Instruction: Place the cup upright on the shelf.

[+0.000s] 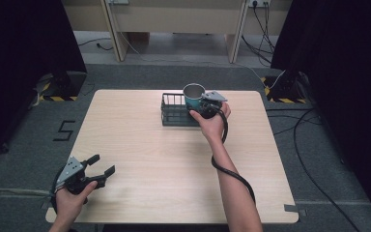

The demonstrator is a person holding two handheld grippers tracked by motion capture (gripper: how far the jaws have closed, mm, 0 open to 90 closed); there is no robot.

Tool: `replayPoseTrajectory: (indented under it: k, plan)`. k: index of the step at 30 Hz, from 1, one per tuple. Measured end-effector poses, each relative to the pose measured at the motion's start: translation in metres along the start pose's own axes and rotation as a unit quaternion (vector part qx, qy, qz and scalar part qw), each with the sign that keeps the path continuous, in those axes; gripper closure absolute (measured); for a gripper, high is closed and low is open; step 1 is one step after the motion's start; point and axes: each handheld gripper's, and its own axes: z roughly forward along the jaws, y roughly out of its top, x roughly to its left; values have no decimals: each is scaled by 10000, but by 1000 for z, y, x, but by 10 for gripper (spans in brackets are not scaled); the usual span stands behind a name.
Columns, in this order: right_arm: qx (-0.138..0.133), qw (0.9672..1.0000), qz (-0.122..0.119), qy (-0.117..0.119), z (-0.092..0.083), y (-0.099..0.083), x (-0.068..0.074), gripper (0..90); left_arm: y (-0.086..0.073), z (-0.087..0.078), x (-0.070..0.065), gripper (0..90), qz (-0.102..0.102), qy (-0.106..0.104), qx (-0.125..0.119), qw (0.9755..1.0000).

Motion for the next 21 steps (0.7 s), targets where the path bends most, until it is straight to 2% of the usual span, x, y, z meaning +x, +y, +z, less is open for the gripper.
replayPoseTrajectory:
  k: [21]
  plan:
    - [-66,9999,-154,-1,-28,-12,-7,129,0,0,0,165,12,7,13,10000]
